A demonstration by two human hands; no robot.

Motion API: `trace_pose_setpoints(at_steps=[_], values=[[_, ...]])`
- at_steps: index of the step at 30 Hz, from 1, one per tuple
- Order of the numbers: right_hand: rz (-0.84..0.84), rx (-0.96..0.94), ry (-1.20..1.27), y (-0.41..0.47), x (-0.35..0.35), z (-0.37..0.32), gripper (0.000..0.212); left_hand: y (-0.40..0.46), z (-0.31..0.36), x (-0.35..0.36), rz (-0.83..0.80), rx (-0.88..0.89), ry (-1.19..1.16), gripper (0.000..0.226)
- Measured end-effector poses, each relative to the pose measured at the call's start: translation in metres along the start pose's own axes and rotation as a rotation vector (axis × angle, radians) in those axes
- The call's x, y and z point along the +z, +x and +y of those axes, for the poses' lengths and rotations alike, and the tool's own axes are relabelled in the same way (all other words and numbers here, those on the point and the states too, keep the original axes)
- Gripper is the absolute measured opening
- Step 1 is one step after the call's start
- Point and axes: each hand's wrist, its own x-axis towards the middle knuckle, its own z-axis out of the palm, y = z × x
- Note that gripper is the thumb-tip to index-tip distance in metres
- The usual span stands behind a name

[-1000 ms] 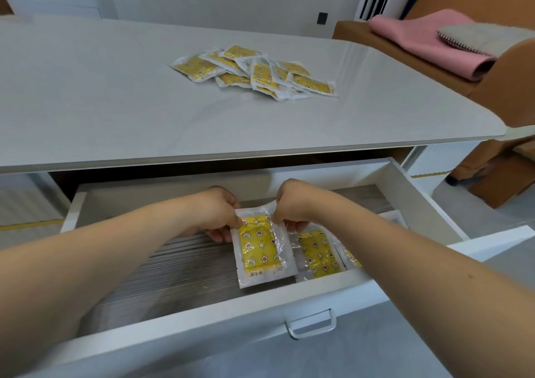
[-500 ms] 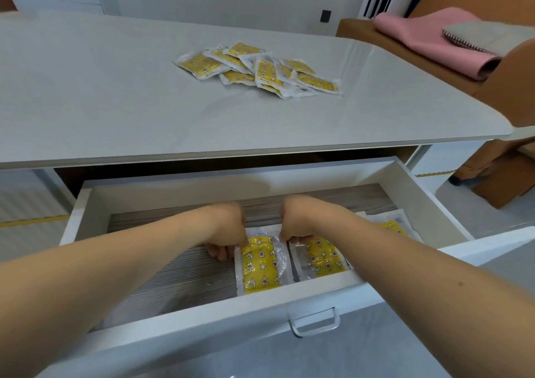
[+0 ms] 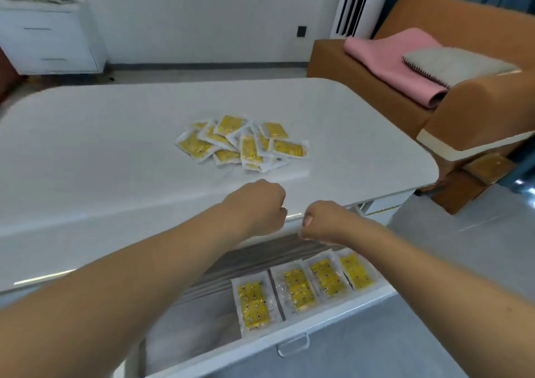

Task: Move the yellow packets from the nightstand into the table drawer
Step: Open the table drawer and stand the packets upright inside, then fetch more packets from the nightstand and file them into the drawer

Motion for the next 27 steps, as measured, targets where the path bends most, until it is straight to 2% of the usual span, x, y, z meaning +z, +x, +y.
trace_pose_setpoints(at_steps=[2,4,7,13,18,23,27], values=[[0.065,0.023,0.056,-0.029,-0.066,-0.011,0.033,0.0,0.015,-0.068,0.071,0.035,0.057,0.023],[0.162,0.037,0.115,-0.065,-0.139,-0.026,0.036,-0.001,0.031,-0.142,0.129,0.049,0.123,0.013],[0.261,0.057,0.149,-0.128,-0.25,-0.053,0.04,-0.013,0.055,-0.263,0.153,0.024,0.164,0.004],[0.463,0.081,0.132,-0.262,-0.441,-0.119,0.044,-0.065,0.095,-0.489,0.296,0.123,0.092,0.038],[0.574,0.057,0.008,-0.327,-0.497,-0.167,0.047,-0.11,0.091,-0.582,0.397,0.216,0.137,0.05],[0.627,0.005,0.029,-0.345,-0.517,-0.197,0.059,-0.132,0.068,-0.615,0.476,0.213,0.178,0.049],[0.614,0.015,0.071,-0.344,-0.521,-0.224,0.056,-0.153,0.041,-0.627,0.489,0.173,0.153,0.051]])
